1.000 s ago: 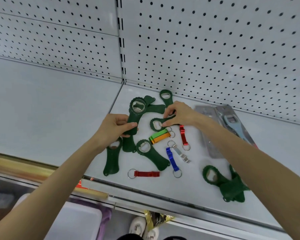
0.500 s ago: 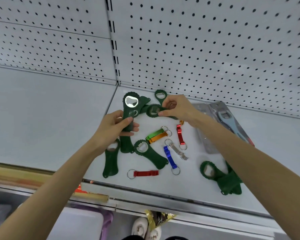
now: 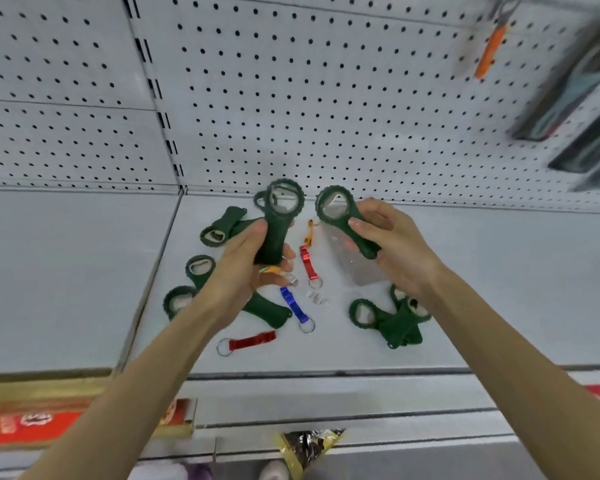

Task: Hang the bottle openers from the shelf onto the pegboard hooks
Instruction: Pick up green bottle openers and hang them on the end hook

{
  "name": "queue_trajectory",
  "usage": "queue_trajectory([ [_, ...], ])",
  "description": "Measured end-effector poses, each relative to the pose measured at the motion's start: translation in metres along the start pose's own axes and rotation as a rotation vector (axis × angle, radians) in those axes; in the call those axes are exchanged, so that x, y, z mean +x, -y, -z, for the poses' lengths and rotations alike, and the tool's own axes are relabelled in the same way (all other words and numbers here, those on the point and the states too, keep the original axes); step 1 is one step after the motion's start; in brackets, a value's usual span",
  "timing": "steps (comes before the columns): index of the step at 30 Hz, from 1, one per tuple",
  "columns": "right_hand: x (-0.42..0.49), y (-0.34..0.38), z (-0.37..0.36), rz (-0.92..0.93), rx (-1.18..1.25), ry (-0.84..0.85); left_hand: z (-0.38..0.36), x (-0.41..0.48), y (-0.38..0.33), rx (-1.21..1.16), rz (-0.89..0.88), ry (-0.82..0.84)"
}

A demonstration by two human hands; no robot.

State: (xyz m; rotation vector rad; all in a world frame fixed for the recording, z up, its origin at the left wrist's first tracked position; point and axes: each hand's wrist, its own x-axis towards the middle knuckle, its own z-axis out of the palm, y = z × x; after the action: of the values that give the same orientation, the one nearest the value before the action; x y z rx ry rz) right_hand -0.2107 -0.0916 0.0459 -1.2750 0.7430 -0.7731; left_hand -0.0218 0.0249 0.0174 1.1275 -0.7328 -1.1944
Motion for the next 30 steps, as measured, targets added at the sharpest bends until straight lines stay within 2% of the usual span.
queue_trajectory([
  [5, -0.070, 0.019, 0.047, 0.076, 0.042, -0.051, -0.066, -0.019, 0.008, -0.064, 0.058, 0.099],
  [13, -0.200, 0.043, 0.124, 0.179, 0.074, -0.152, -0.179, -0.091, 0.036, -0.130, 0.043, 0.266],
  [20, -0.317, 0.048, 0.194, 0.137, 0.010, -0.258, -0.284, -0.168, 0.081, -0.156, 0.042, 0.395],
  [23, -0.359, 0.043, 0.222, 0.120, 0.043, -0.272, -0.321, -0.196, 0.096, -0.176, 0.093, 0.424],
  [30, -0.408, 0.039, 0.280, 0.175, 0.141, -0.337, -0.389, -0.218, 0.116, -0.173, 0.145, 0.464],
])
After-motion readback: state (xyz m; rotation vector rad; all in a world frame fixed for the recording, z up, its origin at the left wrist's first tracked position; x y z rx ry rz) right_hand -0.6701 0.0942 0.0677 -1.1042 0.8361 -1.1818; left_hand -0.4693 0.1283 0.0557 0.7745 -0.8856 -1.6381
